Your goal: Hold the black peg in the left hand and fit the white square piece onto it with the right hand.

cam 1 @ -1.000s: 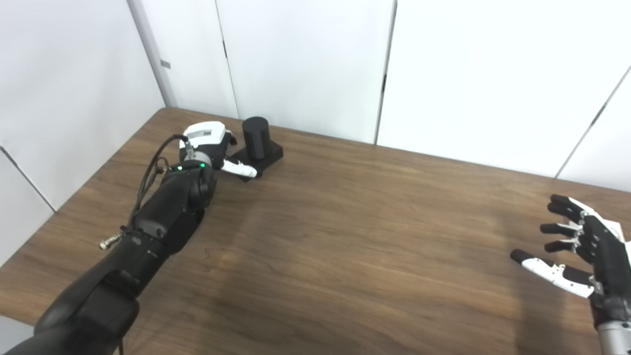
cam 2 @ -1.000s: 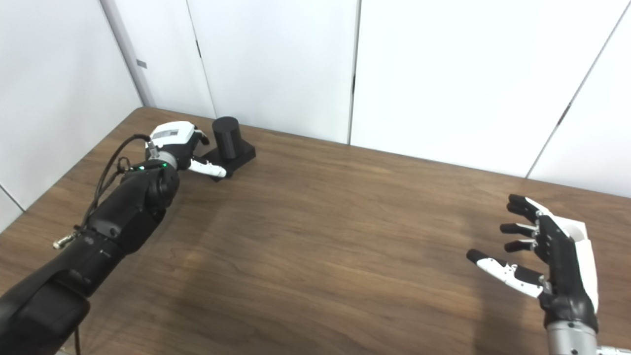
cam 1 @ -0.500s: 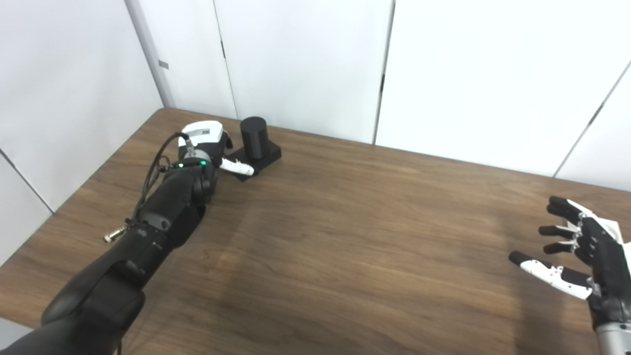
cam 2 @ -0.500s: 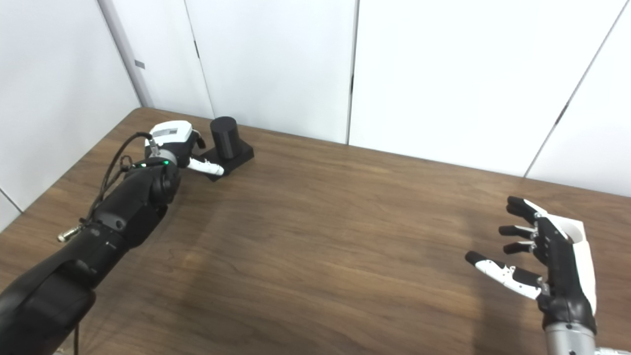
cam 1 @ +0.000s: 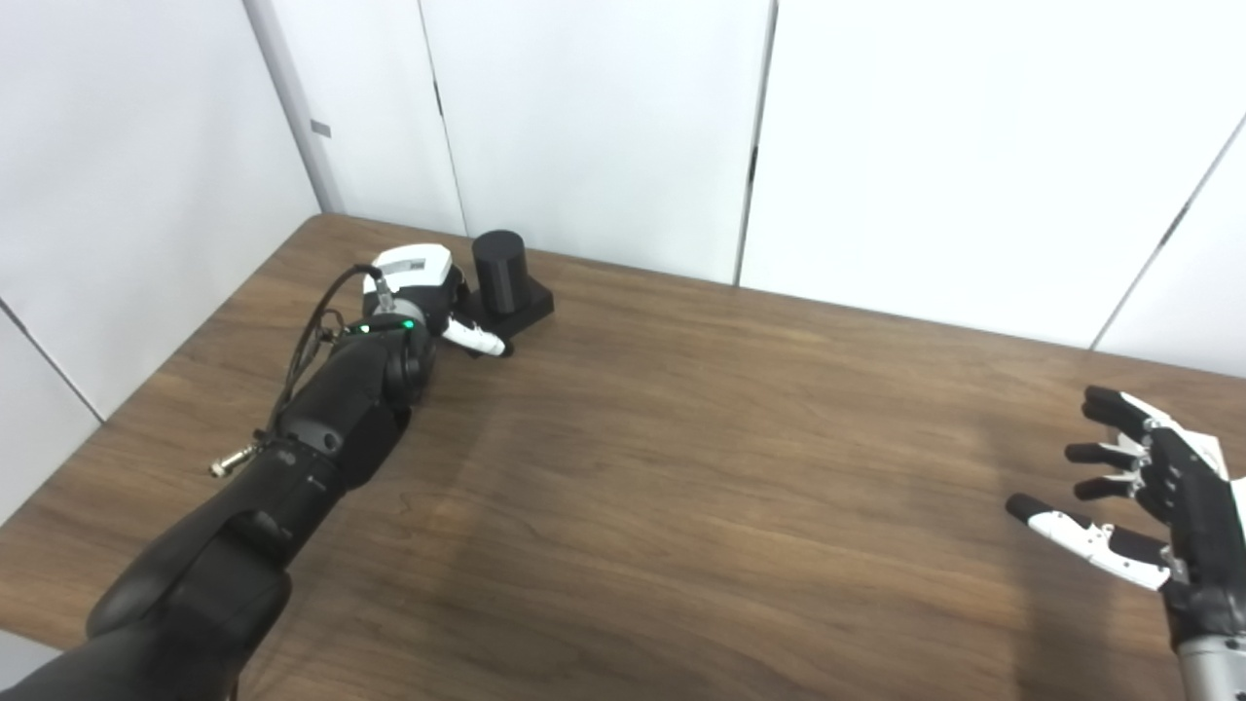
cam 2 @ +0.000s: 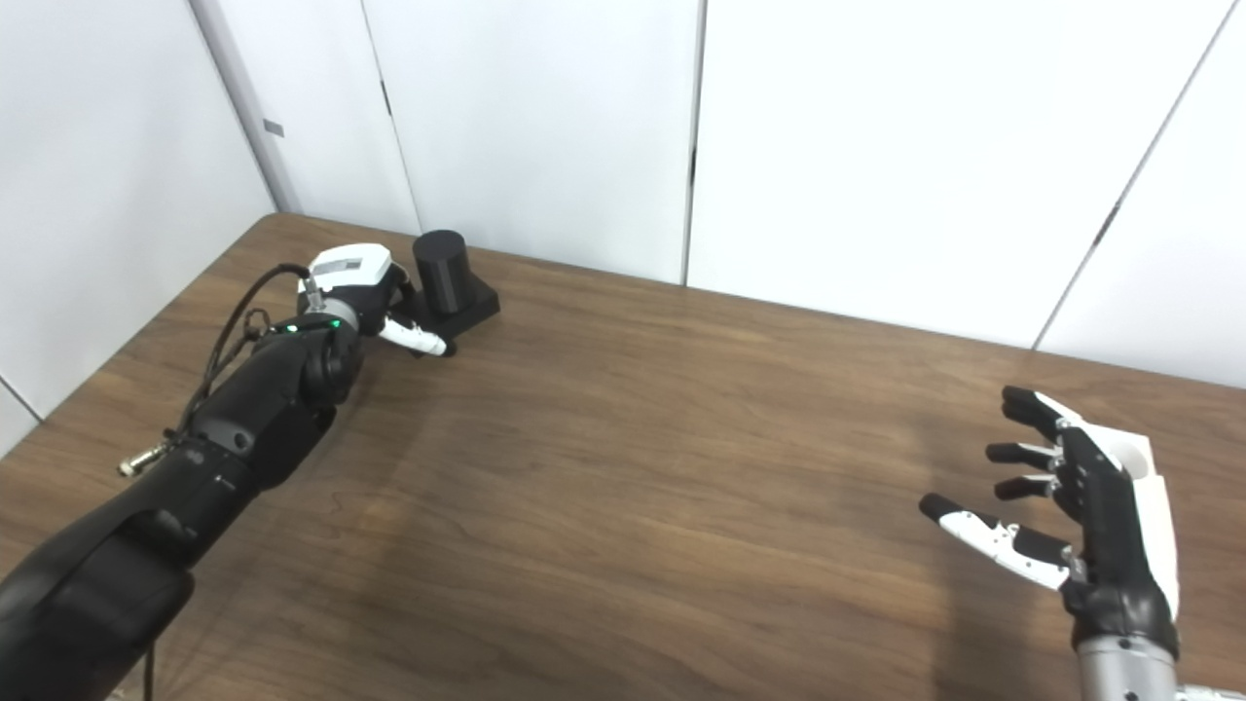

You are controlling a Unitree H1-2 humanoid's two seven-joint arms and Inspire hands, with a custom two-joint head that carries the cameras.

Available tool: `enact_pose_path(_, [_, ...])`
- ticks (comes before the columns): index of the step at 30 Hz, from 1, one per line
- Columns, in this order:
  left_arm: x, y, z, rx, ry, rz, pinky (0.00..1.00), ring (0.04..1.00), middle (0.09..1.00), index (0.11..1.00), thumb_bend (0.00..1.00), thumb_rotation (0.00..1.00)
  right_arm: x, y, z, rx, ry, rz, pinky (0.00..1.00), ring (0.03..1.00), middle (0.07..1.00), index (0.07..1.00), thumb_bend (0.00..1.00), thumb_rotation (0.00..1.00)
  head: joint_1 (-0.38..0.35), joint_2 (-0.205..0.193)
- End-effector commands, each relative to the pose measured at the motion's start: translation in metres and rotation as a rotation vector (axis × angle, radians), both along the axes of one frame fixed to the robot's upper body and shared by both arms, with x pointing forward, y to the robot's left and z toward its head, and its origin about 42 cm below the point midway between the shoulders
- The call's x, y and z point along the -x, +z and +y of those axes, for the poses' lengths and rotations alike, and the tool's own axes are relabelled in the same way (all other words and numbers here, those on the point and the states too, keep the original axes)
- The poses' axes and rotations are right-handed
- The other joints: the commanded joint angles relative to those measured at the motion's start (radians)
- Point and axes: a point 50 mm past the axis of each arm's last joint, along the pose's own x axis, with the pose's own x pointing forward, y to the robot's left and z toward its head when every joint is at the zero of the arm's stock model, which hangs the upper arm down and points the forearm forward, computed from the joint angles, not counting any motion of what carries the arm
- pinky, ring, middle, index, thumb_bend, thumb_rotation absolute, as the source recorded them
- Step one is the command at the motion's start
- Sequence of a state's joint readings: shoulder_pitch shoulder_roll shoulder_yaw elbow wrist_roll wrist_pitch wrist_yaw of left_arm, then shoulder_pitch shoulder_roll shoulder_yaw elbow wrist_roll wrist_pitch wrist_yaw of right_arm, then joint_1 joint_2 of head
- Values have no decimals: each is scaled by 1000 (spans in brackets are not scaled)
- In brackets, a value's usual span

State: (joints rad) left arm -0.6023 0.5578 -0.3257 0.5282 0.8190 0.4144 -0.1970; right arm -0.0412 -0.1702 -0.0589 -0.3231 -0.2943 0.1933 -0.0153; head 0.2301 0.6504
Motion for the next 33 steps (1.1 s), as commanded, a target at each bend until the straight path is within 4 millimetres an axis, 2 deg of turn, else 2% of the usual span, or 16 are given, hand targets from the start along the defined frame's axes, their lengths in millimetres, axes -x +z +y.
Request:
enact_pose_path(1, [-13,29,5,-28,-25,-63,797,955,921,706,826,471,-3,18,0,13,2,-86,502,650,789,781,637,0,-2,6])
enact_pose_path(7, [-10,19,1,-22,-35,-42,829,964,927,729,837,453,-1,21,1,-2,-8,-80,512,659,793,777,629,0,-3,9])
enact_pose_path(14, [-5,13,-1,5,-63,-55,830,964,940,711,791,362,-1,21,0,0,-14,-79,502,648,791,768,622,0,-2,15])
enact_pose_path(19, [-5,10,-1,14,-81,-58,786,943,919,604,767,263,-2,20,-2,-3,-15,-75,517,654,791,770,616,0,0,17])
enact_pose_path(20, [-5,10,-1,24,-85,-61,786,941,913,549,646,174,-2,20,-2,-3,-16,-74,519,658,794,771,614,0,1,18])
enact_pose_path(22, [-4,12,-2,41,-96,-68,800,937,898,502,546,97,-2,20,-2,-4,-14,-72,519,659,796,771,613,0,2,19])
enact_pose_path(28, [-1,14,-5,85,-110,-72,868,949,878,484,523,69,-3,19,-2,2,-18,-73,514,649,789,770,614,0,2,19])
enact_pose_path(33, [3,13,-8,132,-145,-92,846,933,866,484,524,69,-3,19,-3,0,-16,-72,522,661,794,772,609,0,2,19])
